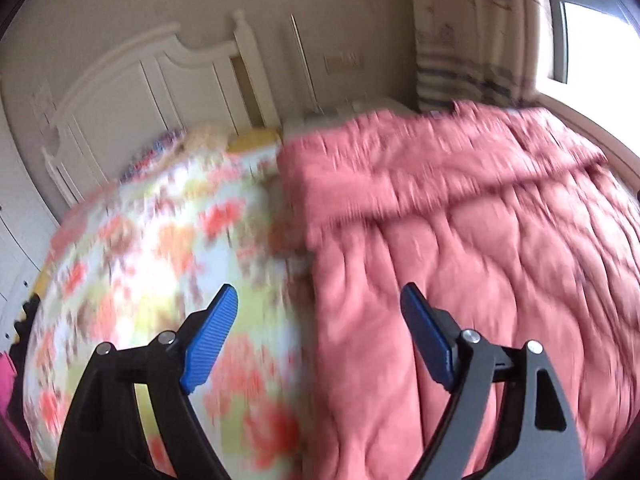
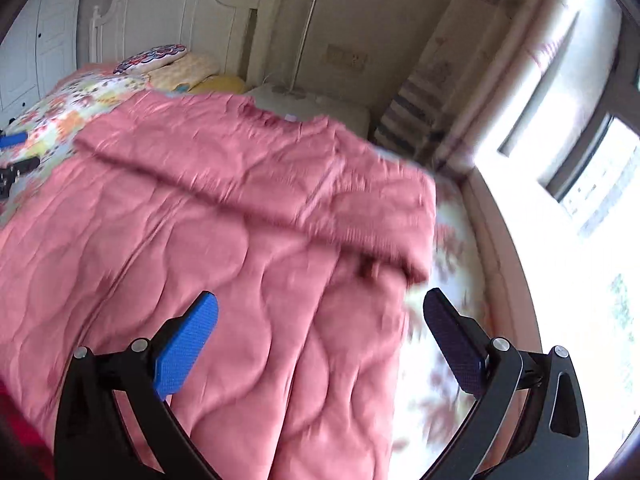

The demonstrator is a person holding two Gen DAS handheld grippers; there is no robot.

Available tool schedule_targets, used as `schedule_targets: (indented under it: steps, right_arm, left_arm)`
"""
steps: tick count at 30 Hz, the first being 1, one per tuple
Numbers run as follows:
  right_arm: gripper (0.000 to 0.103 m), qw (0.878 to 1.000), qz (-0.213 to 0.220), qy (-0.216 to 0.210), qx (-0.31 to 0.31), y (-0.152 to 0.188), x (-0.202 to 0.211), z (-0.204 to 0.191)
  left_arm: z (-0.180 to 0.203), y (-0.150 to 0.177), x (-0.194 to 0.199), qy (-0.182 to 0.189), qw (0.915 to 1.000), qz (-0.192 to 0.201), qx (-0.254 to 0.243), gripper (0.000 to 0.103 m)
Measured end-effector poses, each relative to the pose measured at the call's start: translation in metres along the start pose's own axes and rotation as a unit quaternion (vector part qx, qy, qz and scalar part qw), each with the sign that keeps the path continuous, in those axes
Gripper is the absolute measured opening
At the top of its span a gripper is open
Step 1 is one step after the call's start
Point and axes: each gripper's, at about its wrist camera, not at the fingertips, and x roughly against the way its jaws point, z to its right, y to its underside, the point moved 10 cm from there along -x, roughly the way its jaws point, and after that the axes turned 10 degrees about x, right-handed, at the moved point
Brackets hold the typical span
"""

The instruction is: Fold large clothes

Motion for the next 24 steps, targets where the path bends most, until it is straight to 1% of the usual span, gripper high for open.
schedule_targets:
  steps: [2,4,6,9,10,11,13,15,19,23,24]
  right_arm:
    - [0.098,1.000,-0.020,-0.007,-0.004,0.022,0.004,0.001]
    - [0.098,0.999,-0.039,-0.006,-0.010,0.040,0.007,0.010]
    - [0.098,0.998,-0.052,-0.005,-0.026,0.055,0.011,0.019]
    - [0.098,0.995,-0.069,-0.018,-0.063,0.091,0.019,0.023]
    - [0.098,0.994,-0.075,-0.022,-0.073,0.104,0.021,0.023]
    - [0.098,0.993,-0.084,-0.024,-0.085,0.120,0.023,0.022]
    - [0.098,0.990,-0.096,-0.031,-0.098,0.142,0.026,0.020]
    - [0.098,0.988,-0.103,-0.043,-0.111,0.160,0.030,0.017]
    - [0.098,0.985,-0.106,-0.054,-0.129,0.184,0.032,0.015]
    - [0.098,0.982,-0.094,-0.076,-0.143,0.189,0.033,0.008]
    - [0.096,0.980,-0.096,-0.091,-0.149,0.191,0.030,0.003]
  left_arm:
    - [-0.005,0.024,-0.001,-0.005,0.9996,-0.027,-0.005,0.082]
    - [-0.010,0.039,-0.001,-0.009,0.9989,-0.042,-0.017,0.082]
    - [-0.018,0.049,0.000,-0.017,0.9984,-0.054,-0.008,0.082]
    - [-0.025,0.071,0.003,-0.002,0.9965,-0.083,0.013,0.082]
    - [-0.027,0.082,0.004,0.002,0.9954,-0.094,0.020,0.082]
    - [-0.029,0.089,0.006,0.001,0.9948,-0.099,0.024,0.082]
    - [-0.030,0.106,0.009,0.006,0.9927,-0.115,0.037,0.082]
    - [-0.031,0.115,0.013,0.015,0.9912,-0.124,0.044,0.082]
    - [-0.033,0.126,0.021,0.028,0.9886,-0.137,0.056,0.082]
    - [-0.030,0.135,0.025,0.038,0.9884,-0.134,0.062,0.082]
    - [-0.029,0.136,0.025,0.040,0.9882,-0.133,0.064,0.082]
